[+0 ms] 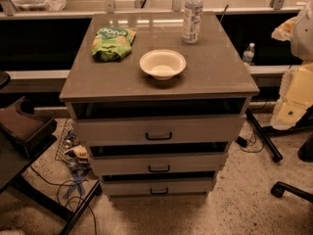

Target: Open top drawer

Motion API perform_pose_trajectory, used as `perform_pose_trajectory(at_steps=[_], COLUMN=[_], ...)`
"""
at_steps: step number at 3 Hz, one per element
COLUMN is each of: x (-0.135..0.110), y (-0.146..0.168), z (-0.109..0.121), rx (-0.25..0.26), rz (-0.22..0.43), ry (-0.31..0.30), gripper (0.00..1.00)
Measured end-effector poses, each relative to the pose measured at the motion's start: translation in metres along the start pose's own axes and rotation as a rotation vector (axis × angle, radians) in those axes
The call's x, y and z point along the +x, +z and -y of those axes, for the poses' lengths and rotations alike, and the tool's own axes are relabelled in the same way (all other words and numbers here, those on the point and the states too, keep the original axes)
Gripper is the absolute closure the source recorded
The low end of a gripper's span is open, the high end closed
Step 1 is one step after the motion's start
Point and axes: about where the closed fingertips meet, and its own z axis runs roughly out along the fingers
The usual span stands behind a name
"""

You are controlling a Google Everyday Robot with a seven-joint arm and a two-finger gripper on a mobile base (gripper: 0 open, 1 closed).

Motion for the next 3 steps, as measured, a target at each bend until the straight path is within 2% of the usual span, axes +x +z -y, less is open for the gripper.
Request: perform_pose_trajectory(at_steps=[2, 3], x=[0.001, 0.012], y=[0.005, 0.037], z=[0.0, -0.004], rx=[0.004, -0.017], rz=[0.02, 0.096], ry=[0.016, 0.037], gripper=[0.0, 0.0])
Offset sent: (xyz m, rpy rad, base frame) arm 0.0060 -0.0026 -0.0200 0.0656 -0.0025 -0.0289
